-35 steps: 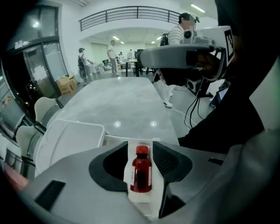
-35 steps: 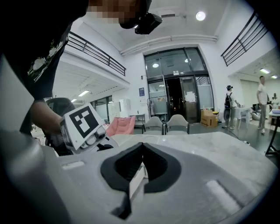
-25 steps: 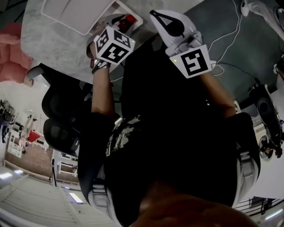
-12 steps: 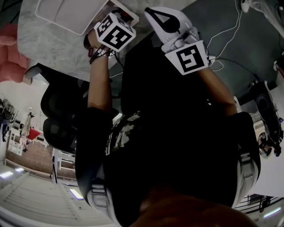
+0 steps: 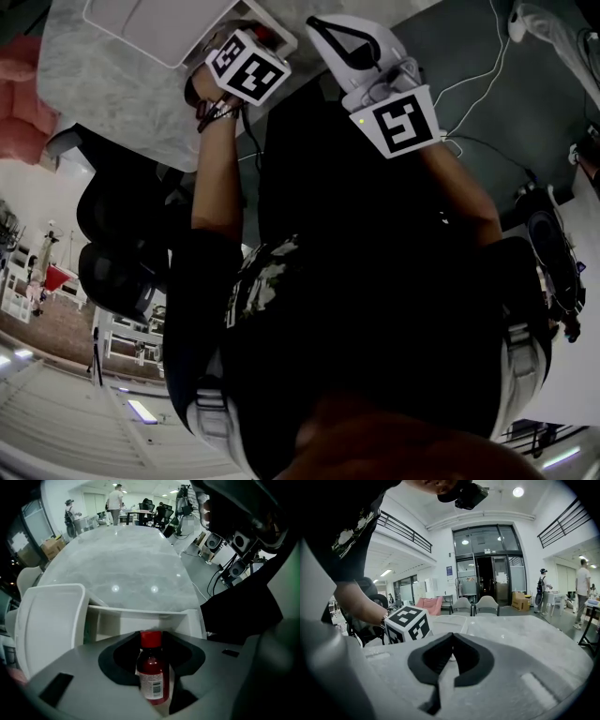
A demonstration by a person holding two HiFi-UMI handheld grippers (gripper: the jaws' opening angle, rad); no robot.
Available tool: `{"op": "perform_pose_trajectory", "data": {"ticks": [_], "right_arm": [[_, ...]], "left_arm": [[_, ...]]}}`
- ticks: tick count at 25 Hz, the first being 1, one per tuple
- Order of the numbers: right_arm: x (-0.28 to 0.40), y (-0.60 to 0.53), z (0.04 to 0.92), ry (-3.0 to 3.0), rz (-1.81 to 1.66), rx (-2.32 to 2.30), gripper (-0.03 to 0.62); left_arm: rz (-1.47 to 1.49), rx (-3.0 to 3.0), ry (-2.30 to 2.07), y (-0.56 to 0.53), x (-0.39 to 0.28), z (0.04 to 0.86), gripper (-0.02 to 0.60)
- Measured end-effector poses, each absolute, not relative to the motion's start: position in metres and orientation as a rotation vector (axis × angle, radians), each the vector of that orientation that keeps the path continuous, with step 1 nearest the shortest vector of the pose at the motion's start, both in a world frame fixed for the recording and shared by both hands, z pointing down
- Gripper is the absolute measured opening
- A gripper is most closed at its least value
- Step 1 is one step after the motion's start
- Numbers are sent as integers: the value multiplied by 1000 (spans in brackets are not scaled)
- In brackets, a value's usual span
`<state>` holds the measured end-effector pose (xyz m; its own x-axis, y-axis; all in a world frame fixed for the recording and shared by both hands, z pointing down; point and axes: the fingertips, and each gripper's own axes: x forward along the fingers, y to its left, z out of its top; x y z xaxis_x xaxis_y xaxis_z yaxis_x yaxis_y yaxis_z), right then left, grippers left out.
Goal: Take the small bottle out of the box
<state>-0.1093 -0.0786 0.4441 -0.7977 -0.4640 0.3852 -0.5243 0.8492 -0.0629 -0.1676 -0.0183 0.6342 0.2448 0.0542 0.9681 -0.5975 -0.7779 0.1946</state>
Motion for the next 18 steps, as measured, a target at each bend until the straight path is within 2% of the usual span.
{"op": "perform_pose_trajectory", "data": {"ticks": [12,18], "right_arm": [[-137,-70,418,-2752,141,592,-5],[-147,-63,398,-2790,80,511,-5]], "left_arm": [[1465,1981,-742,-30,-193,591,158],[1300,1994,-913,-38,-198,549,156]]}}
